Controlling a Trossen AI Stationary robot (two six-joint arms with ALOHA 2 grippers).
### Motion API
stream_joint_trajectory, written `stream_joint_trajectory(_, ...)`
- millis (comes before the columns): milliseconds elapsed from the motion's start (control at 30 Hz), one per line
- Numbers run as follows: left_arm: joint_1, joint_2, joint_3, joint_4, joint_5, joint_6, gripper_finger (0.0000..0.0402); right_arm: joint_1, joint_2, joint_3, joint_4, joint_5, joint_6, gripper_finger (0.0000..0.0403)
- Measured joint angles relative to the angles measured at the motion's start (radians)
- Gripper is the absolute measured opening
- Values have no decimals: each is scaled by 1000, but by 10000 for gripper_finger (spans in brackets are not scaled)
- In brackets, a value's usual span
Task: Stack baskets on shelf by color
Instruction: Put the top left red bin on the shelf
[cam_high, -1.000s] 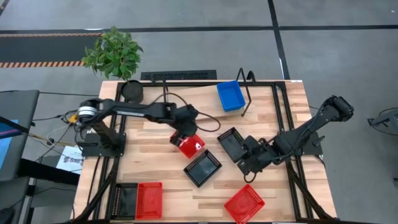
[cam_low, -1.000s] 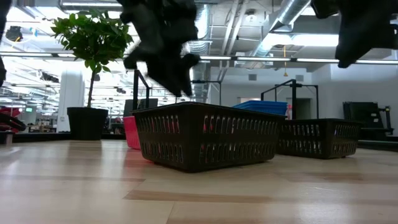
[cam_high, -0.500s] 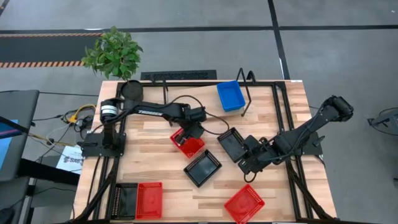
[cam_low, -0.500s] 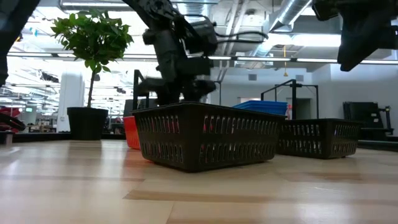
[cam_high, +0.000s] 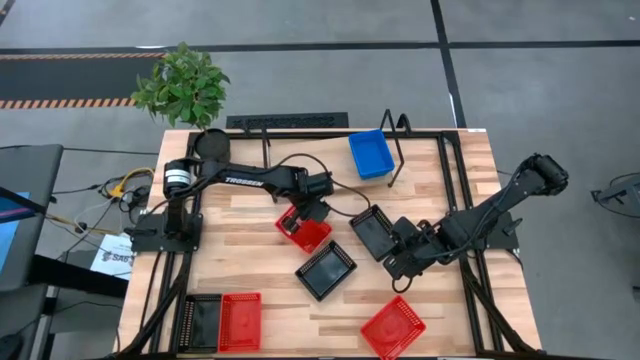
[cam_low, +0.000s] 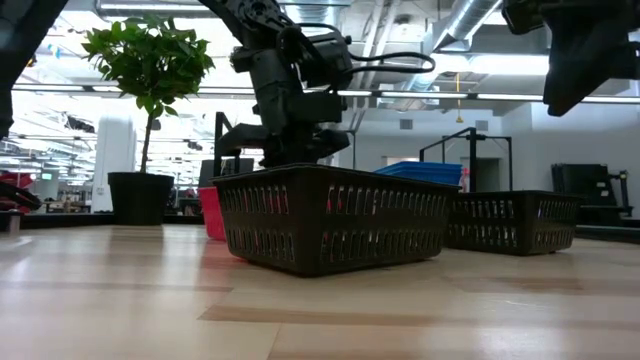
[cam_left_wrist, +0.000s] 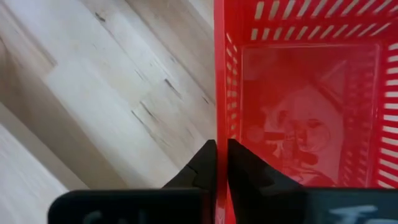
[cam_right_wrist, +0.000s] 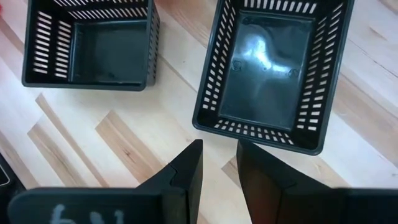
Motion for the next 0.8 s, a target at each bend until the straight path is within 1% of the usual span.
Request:
stream_joint_trajectory(100, 0, 0, 0, -5, 2, -8, 12, 6, 0, 0, 0, 0, 0, 122)
stream_joint_trajectory(200, 0, -9, 15, -39, 1, -58, 4, 7, 0, 0, 0, 0, 0, 122)
stream_joint_trajectory(400, 2, -30, 127, -128, -8, -208, 1, 8, 0, 0, -1, 0, 0, 122)
stream_joint_trajectory(467, 3, -33, 176, -134, -35, -303, 1, 13, 0, 0, -1, 0, 0, 122)
stream_joint_trajectory(567, 15, -37, 252, -146, -147, -480, 1, 27, 0, 0, -5, 1, 0, 122)
stream_joint_trajectory(633, 31, -38, 300, -148, -233, -630, 1, 37, 0, 0, -6, 7, 0, 122)
stream_joint_trajectory(667, 41, -38, 321, -153, -259, -698, 1, 41, 0, 0, -7, 15, 0, 122)
stream_joint_trajectory(800, 94, -38, 382, -198, -279, -923, 0, 60, 0, 0, -8, 33, 0, 122)
